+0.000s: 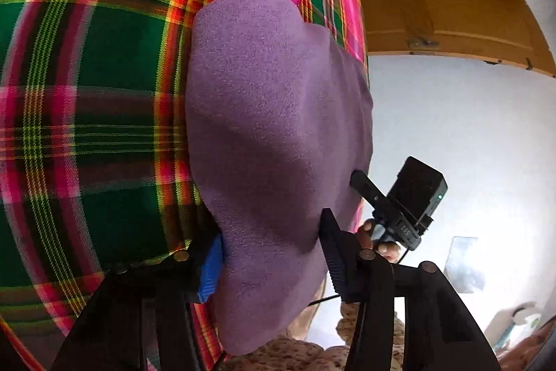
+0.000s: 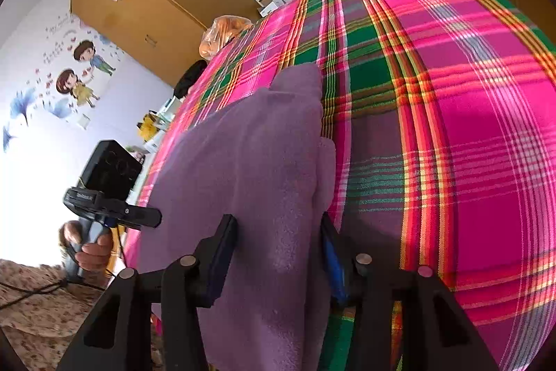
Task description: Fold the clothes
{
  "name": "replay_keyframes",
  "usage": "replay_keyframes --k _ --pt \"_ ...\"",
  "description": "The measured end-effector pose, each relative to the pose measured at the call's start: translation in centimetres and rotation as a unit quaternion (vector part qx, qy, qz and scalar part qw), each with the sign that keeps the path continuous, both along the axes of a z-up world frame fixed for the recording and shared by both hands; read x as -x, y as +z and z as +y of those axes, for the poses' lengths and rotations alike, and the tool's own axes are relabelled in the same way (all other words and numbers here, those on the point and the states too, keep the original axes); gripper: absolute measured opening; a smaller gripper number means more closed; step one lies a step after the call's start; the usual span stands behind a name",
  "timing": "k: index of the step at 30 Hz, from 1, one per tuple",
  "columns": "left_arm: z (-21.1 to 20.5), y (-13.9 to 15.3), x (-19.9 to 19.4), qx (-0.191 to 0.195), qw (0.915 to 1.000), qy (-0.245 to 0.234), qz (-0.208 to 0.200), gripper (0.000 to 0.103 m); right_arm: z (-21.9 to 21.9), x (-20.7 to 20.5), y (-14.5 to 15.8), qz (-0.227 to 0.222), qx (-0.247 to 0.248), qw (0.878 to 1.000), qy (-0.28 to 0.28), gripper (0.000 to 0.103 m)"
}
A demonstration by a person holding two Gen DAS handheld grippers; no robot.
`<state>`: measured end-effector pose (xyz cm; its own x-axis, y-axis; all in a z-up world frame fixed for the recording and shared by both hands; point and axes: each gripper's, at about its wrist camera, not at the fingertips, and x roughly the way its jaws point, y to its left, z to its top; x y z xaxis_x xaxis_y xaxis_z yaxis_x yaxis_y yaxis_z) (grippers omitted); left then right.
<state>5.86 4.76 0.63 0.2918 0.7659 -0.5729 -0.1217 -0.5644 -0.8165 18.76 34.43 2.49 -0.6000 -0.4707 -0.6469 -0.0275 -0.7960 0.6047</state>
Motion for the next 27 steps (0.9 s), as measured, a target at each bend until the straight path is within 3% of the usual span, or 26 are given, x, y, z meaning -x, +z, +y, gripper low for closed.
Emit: replay_keyframes --k 5,16,27 --pt "-0.5 0.5 -0.6 0.007 0.9996 0.006 0.028 0.043 -0.6 0.1 0.3 0.002 -0.028 1.0 -0.003 0.041" --pt "-1.5 1.1 -1.5 -0.003 0.9981 0.014 0.06 0.04 -2.2 0.4 0.9 -0.006 -0.106 0.994 -0.018 0.036" --pt "-2.5 0.9 -1.5 -0.033 0.997 0.02 0.067 0.04 -2.7 -0.2 1.1 -0.009 -0.125 0.99 -0.057 0.034"
